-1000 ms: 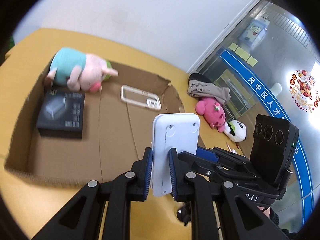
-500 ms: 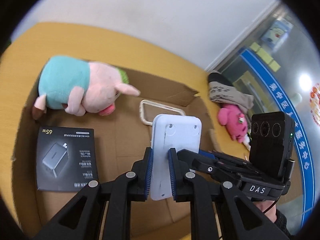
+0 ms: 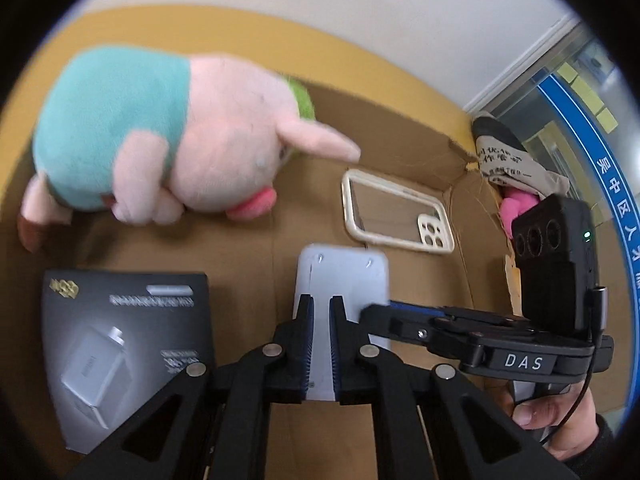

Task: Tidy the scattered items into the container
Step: 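Lower the power bank into the box and open the right gripper, then withdraw the right gripper from the box toward the black sunglasses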

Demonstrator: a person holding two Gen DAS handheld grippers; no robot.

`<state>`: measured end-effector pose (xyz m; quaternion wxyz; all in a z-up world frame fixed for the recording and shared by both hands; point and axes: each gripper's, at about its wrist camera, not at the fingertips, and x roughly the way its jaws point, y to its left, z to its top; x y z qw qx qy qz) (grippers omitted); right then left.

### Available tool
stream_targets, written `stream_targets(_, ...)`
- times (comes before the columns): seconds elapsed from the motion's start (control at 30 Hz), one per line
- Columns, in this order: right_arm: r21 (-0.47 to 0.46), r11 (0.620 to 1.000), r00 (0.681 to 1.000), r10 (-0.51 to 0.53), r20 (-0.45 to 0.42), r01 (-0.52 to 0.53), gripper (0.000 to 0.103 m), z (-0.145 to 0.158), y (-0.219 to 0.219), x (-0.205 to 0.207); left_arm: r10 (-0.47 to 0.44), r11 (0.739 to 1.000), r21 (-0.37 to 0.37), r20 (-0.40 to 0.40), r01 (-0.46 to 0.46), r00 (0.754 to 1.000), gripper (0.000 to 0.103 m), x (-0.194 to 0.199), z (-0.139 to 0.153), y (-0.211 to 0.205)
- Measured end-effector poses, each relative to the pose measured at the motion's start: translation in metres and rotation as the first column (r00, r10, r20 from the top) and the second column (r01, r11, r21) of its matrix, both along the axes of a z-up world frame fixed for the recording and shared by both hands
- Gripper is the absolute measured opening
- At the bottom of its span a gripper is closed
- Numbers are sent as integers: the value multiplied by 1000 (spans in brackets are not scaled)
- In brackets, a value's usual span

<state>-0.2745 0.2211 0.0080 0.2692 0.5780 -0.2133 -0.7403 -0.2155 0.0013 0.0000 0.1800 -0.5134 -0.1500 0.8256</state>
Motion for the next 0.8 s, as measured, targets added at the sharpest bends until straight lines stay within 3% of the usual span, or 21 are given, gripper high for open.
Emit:
stream_targets(0.03, 12, 1000, 1000, -9, -7, 9, 53, 2, 4, 1, 15, 1000, -2, -8, -15, 1000, 11, 2, 4, -3)
stream_targets(0.07, 23, 1000, 1000, -19, -20, 19, 69, 5, 7, 4, 32, 999, -6, -15, -32, 999, 15, 6, 9, -7)
stream_targets(0.1, 43, 999, 998, -25, -49, 27, 79, 13, 11, 8, 45, 999, -7, -26, -45, 999, 27, 11, 13, -12)
stream_targets(0.13, 72, 997, 996, -28, -88, 34, 82, 23, 14, 14, 60, 998, -7, -54, -60, 997, 43, 20, 21, -16)
stream_targets(0.23, 145, 988, 975, -21, -221, 54, 95, 57, 24, 43, 108, 994, -10, -176, -112, 978, 73, 52, 46, -24)
stream_targets(0.37, 186, 979, 920, -2, -391, 81, 100, 93, 36, 104, 132, 988, -28, -318, -149, 939, 77, 105, 78, -27)
stream_targets(0.4, 191, 978, 906, 5, -423, 83, 99, 98, 38, 118, 120, 989, -38, -348, -142, 930, 70, 118, 85, -25)
stream_targets(0.43, 196, 977, 890, 19, -457, 80, 97, 102, 40, 134, 94, 991, -57, -371, -123, 924, 20, 129, 90, -23)
stream_targets(0.47, 207, 976, 871, 45, -489, 66, 69, 105, 39, 150, 47, 992, -95, -362, -87, 931, 1, 137, 93, -15)
stream_targets(0.5, 221, 974, 861, 70, -504, 50, 23, 106, 38, 163, 33, 991, -112, -345, -76, 938, 5, 143, 93, -13)
stream_targets(0.53, 225, 973, 860, 78, -504, 43, 11, 106, 37, 173, 39, 991, -107, -335, -79, 941, 5, 150, 93, -14)
stream_targets(0.6, 205, 978, 860, 66, -506, 45, 9, 110, 37, 193, 65, 991, -90, -360, -104, 931, 6, 168, 97, -19)
stream_targets(0.63, 200, 979, 856, 68, -513, 42, 9, 114, 35, 203, 85, 987, -97, -378, -130, 922, 16, 175, 99, -19)
stream_targets(0.67, 201, 979, 850, 72, -522, 40, 25, 118, 32, 212, 112, 980, -106, -391, -166, 913, 28, 182, 101, -21)
stream_targets(0.7, 202, 978, 844, 72, -531, 44, 75, 122, 30, 219, 137, 976, -104, -398, -193, 907, 66, 189, 103, -24)
stream_targets(0.73, 210, 976, 836, 67, -544, 58, 94, 126, 27, 228, 171, 972, -78, -416, -222, 893, 89, 199, 106, -30)
stream_targets(0.77, 217, 973, 823, 61, -565, 77, 100, 128, 24, 236, 194, 969, -51, -440, -240, 877, 89, 208, 110, -34)
stream_targets(0.8, 224, 970, 810, 59, -583, 90, 101, 131, 23, 243, 202, 969, -35, -460, -245, 865, 89, 217, 113, -36)
